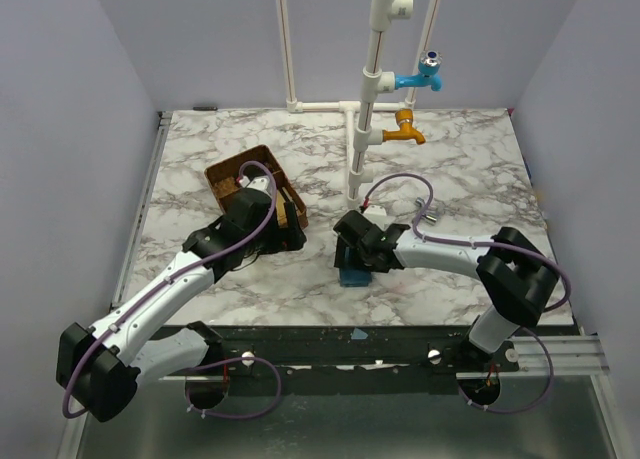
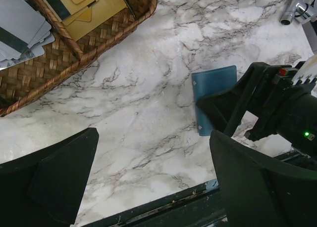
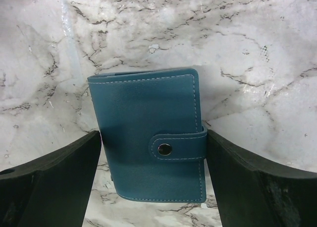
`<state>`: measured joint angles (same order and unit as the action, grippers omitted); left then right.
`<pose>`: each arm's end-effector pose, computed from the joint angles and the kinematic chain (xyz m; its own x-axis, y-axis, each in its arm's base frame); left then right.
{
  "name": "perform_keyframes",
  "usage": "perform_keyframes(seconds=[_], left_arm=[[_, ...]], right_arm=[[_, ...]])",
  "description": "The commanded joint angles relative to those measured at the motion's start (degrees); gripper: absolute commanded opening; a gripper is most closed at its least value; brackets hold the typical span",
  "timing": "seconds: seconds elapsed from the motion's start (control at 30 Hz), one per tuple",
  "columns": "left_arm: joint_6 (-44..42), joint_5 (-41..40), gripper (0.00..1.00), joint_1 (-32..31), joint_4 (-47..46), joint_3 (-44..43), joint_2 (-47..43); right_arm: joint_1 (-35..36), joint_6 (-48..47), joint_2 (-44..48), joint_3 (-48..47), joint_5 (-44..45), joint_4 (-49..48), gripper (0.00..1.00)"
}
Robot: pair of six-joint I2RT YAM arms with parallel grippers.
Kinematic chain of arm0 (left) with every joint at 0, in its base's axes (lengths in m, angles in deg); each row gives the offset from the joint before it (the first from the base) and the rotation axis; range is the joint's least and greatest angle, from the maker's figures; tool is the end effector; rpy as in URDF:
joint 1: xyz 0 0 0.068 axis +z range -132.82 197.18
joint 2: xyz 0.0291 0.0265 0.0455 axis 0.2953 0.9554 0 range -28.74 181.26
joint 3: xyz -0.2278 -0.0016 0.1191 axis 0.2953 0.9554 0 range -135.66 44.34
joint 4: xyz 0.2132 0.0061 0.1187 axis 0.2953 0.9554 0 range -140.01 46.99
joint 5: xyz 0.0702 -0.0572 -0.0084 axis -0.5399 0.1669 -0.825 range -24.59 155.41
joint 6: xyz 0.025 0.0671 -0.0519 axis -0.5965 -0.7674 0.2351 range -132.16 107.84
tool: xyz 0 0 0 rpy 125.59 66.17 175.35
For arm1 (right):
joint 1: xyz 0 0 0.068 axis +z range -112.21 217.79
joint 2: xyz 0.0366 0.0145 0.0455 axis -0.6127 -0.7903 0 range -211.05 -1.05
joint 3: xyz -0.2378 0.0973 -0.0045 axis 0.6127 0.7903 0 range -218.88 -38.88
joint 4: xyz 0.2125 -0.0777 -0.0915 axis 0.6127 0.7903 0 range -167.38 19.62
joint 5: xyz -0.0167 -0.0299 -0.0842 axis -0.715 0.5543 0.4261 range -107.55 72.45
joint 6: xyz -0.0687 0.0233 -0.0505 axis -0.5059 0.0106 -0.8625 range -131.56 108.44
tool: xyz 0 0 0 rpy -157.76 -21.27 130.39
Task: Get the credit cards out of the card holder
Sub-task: Open the card holder at the center of the board.
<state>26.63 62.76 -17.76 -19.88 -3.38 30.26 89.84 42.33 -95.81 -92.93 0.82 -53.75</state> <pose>0.1993 -0.1348 0.2395 -0.7632 -0.2302 -0.6038 0.0840 0.8911 -0.4460 0.2136 0.2337 0.1241 -0.8635 0.1393 -0.4848 0.0562 0.9817 0.1821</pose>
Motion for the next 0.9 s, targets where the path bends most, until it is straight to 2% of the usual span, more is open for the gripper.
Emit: perform_keyframes(seconds=[0.0, 0.13, 0.37, 0.5, 0.63, 0.77, 0.87], left_arm=[[1.86, 2.27, 0.99, 0.24, -0.15, 2.04, 0.02], [2.52, 3.95, 0.98, 0.24, -1.82, 3.96, 0.4], [3.2, 6.7, 0.98, 0.22, -4.72, 6.63, 1.63], [3.12, 6.09, 0.99, 0.27, -4.73, 7.03, 1.98], [3.09, 5.92, 0.98, 0.22, -4.47, 7.11, 1.77], [3.38, 5.91, 0.99, 0.24, -4.66, 7.6, 1.37], [3.48, 5.99, 0.98, 0.22, -4.64, 7.87, 1.28]], right_arm=[[0.07, -3.21, 0.17, -1.06, -2.39, 0.64, 0.89], [0.11, -4.68, 2.0, -2.63, -0.36, 3.84, 0.94], [1.78, -5.52, 4.63, -4.89, 6.51, 11.9, 0.93], [4.29, -4.18, 2.46, -6.96, 10.73, 15.85, 0.86], [4.73, -3.16, -0.01, -8.72, 12.56, 17.16, 0.7], [4.76, -3.63, -2.05, -9.81, 12.85, 16.62, 0.61], [4.73, -3.91, -3.44, -10.29, 13.23, 15.91, 0.59]])
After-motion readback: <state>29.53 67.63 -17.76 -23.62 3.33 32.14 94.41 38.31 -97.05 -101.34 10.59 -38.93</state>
